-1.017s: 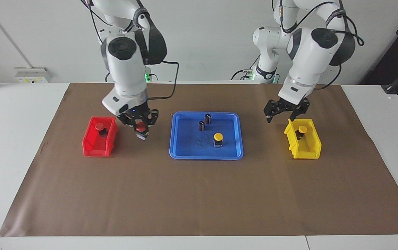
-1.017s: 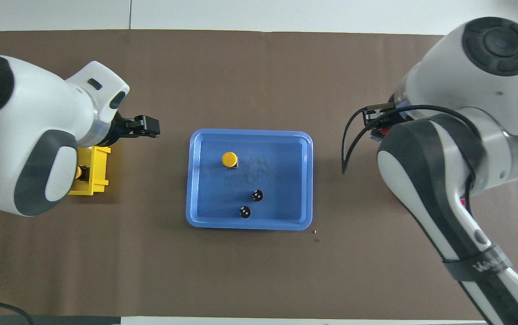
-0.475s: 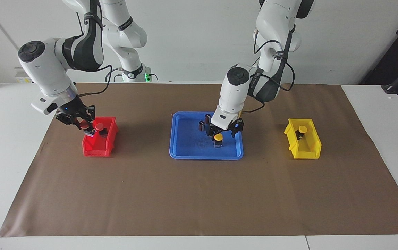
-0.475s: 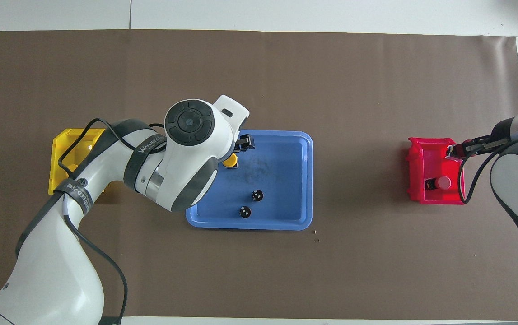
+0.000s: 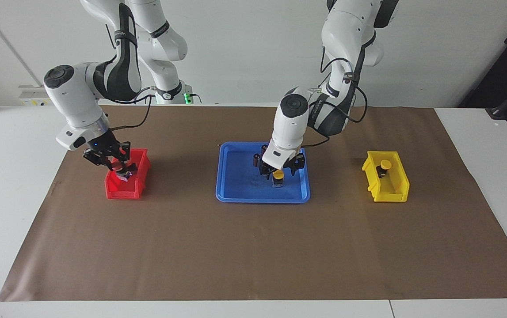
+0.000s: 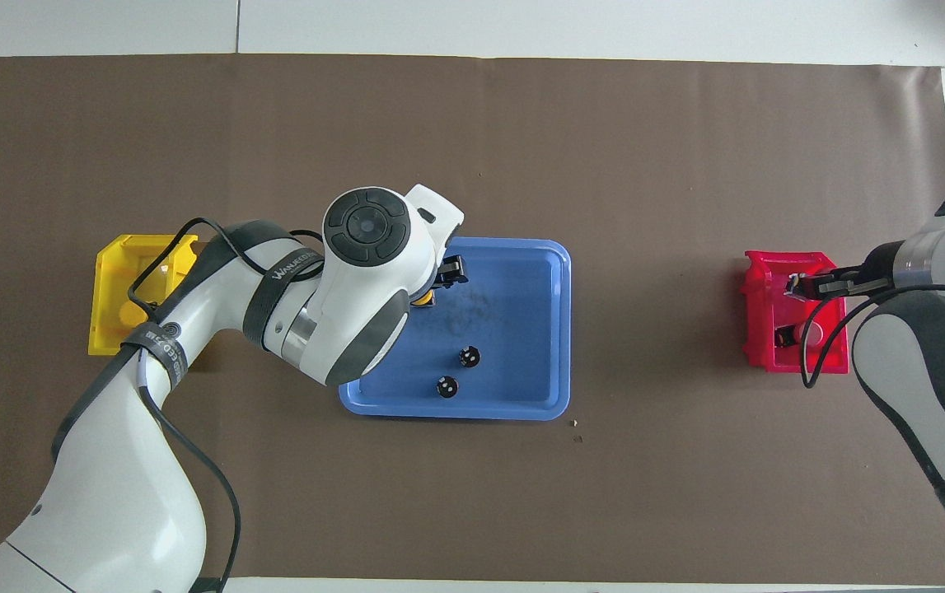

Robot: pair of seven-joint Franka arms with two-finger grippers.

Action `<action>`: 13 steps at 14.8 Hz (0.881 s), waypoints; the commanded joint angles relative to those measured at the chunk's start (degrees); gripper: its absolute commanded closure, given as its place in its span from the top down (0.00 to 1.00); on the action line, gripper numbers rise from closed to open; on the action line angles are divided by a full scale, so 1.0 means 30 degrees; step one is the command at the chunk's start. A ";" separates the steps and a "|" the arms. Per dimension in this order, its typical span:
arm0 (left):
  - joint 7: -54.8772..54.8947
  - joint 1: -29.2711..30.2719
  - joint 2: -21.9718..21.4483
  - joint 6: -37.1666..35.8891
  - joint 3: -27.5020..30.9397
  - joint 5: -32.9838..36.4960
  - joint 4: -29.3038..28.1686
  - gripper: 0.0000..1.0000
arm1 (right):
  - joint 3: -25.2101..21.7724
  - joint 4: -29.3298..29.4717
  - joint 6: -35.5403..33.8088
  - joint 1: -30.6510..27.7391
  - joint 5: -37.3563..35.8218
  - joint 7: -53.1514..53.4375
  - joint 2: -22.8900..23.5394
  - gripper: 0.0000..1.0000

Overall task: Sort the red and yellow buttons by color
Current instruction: 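Grasp the last yellow button with the left gripper while the right gripper releases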

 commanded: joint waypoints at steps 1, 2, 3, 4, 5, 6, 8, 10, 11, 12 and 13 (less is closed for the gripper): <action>-0.0514 -0.0157 -0.0063 -0.0211 0.0186 0.0457 -0.0180 0.23 | 0.0210 -0.0899 0.1264 -0.0349 0.0526 -0.1348 -0.0118 0.24; -0.0515 -0.0157 -0.0093 -0.0094 0.0186 0.0399 -0.0326 0.02 | 0.0210 -0.0988 0.1382 -0.0349 0.0526 -0.1377 -0.0118 0.24; -0.0544 -0.0128 -0.0093 -0.0093 0.0186 0.0311 -0.0328 0.01 | 0.0210 -0.1018 0.1616 -0.0407 0.0526 -0.1436 0.0027 0.24; -0.0573 -0.0128 -0.0093 -0.0151 0.0186 -0.0038 -0.0299 0.01 | 0.0210 -0.1105 0.2256 -0.0610 0.0526 -0.1465 0.0406 0.24; -0.0544 -0.0099 -0.0093 -0.0297 0.0215 -0.0186 -0.0182 0.01 | 0.0210 -0.1338 0.2871 -0.0554 0.0526 -0.1524 0.0583 0.24; -0.0573 -0.0070 -0.0093 -0.0385 0.0215 -0.0188 -0.0094 0.01 | 0.0210 -0.1544 0.3284 -0.0554 0.0526 -0.1524 0.0643 0.24; -0.0370 0.0047 -0.0355 -0.1550 0.0389 -0.0188 0.0576 0.01 | 0.0210 -0.1721 0.3609 -0.0524 0.0526 -0.1524 0.0732 0.25; 0.0795 0.1067 -0.1056 -0.4095 0.0420 -0.0071 0.1748 0.01 | 0.0239 -0.1926 0.3669 -0.0437 0.0526 -0.1437 0.0732 0.32; 0.2399 0.1885 -0.1553 -0.5383 0.0420 -0.0070 0.2101 0.01 | 0.0239 -0.1898 0.3640 -0.0495 0.0526 -0.1494 0.0732 0.49; 0.3865 0.3025 -0.2080 -0.6121 0.0420 -0.0070 0.2220 0.01 | 0.0210 -0.1781 0.3378 -0.0524 0.0526 -0.1495 0.0732 0.71; 0.5359 0.4225 -0.2636 -0.6563 0.0420 -0.0070 0.2221 0.01 | 0.0210 -0.1635 0.3086 -0.0524 0.0526 -0.1524 0.0732 0.84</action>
